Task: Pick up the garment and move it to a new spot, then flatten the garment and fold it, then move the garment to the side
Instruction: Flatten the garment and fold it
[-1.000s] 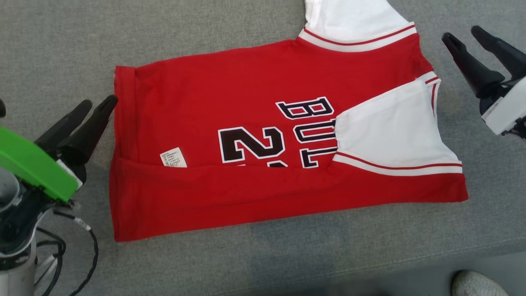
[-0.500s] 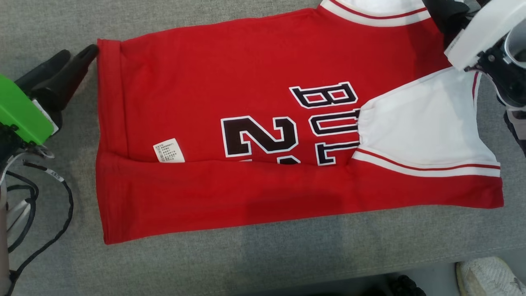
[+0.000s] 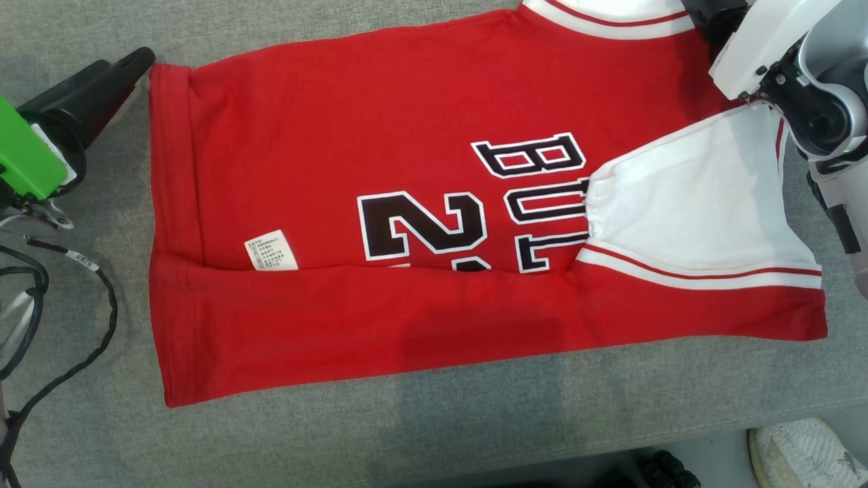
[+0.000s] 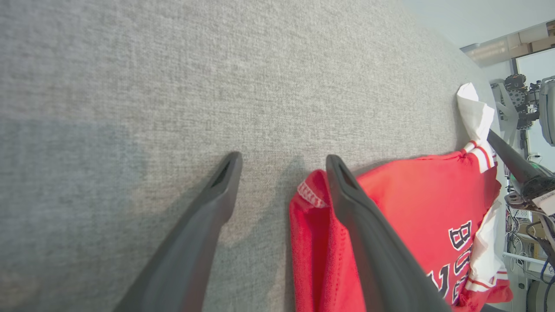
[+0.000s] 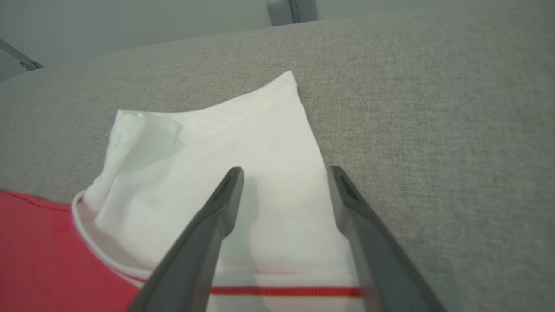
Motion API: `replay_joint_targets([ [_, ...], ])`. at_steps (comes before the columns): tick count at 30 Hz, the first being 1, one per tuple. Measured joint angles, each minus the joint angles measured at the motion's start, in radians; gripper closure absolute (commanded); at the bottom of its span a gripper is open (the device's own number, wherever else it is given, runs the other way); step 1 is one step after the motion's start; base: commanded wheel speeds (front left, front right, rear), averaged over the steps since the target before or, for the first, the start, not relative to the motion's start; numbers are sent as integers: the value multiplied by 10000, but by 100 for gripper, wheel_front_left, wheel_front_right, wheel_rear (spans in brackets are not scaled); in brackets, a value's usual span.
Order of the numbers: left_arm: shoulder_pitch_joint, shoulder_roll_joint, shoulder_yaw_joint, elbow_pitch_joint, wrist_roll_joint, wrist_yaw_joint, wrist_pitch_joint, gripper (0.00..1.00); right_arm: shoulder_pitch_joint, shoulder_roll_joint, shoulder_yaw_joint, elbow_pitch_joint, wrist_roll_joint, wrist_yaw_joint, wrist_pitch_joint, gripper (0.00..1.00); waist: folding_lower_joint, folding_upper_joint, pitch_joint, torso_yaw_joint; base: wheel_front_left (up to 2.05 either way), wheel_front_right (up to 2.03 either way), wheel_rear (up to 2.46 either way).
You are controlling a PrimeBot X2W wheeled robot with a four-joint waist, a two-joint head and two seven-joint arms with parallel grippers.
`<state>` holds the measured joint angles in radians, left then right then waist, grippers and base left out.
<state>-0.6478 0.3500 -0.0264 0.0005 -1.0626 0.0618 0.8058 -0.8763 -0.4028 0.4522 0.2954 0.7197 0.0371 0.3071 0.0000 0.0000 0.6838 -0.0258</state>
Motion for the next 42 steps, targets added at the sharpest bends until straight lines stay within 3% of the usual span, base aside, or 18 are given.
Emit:
replay_joint_targets([
  [6, -86, -153, -79, 117, -702, -19, 571, 0, -81, 128, 59, 533, -54, 155, -176, 0, 0, 0, -118, 1, 0, 0, 0],
  [20, -93, -21, -151, 221, -966, -159, 1081, 1, -473, 291, 213, 1336, -67, 414, -460, 0, 0, 0, -132, 37, 0, 0, 0],
  [22, -104, -27, -173, 230, -966, -180, 1085, 13, -529, 301, 238, 1421, -73, 422, -487, 0, 0, 0, -123, 31, 0, 0, 0],
  [24, -142, -38, -242, 232, -991, -228, 1097, 54, -605, 318, 265, 1507, -86, 428, -527, 0, 0, 0, -112, 23, 0, 0, 0],
  [27, -168, -90, -303, 244, -1024, -272, 1101, 100, -637, 332, 295, 1592, -98, 470, -569, 0, 0, 0, -103, 13, 0, 0, 0],
  [42, -413, -215, -777, 322, -826, -855, 945, 100, -1315, 397, 675, 2265, -483, 596, -512, 0, 0, 0, -160, 189, 0, 0, 0],
])
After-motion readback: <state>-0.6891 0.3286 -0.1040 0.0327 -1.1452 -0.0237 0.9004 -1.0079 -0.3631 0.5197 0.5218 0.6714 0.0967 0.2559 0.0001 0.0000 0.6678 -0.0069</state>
